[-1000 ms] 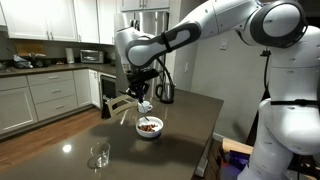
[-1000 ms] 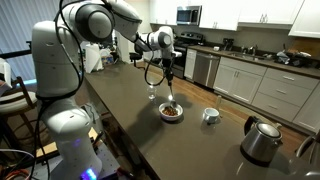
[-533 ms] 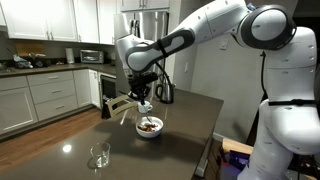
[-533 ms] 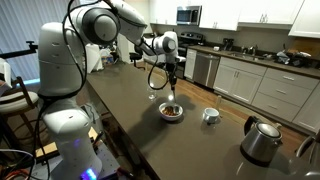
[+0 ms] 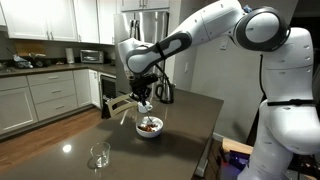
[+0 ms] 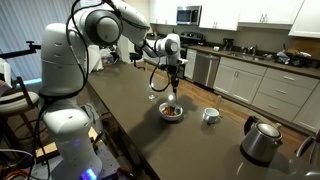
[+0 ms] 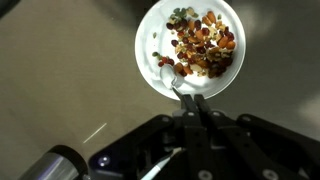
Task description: Stir the contents of the bowl
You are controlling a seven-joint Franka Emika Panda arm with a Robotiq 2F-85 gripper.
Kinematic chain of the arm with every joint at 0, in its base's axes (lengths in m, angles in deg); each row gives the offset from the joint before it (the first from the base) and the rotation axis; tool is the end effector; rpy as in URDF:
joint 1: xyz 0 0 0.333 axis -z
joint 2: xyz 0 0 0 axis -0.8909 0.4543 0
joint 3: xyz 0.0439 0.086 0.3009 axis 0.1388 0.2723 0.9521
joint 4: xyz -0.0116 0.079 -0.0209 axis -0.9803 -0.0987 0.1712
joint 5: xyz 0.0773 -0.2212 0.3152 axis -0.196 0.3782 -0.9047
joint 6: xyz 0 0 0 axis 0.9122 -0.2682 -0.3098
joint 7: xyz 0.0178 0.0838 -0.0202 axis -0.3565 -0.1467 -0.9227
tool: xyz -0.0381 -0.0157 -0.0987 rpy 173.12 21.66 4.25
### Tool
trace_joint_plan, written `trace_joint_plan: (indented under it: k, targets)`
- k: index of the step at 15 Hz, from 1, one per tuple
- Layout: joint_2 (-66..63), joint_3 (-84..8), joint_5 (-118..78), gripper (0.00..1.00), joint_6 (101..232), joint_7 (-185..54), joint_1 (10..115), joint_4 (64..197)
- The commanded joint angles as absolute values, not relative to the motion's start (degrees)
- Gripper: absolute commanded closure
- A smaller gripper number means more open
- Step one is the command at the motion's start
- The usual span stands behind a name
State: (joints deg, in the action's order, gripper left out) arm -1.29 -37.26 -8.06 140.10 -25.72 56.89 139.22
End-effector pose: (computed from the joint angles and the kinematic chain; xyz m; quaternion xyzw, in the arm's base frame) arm 0.6184 0.0144 0.3914 0.9408 -0.3036 -0.0222 0.1489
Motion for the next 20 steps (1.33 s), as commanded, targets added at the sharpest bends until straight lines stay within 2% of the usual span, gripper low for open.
trace_joint_plan:
  k: [1,12,20]
  targets:
    - [-1.2,-37.1,-9.6,0.96,139.1,-25.6,57.5,139.1]
    - [-2.1,-36.3,-9.8,0.96,140.9,-26.6,57.1,146.1]
    - [-1.3,-34.0,-10.0,0.96,140.6,-27.4,55.4,145.8]
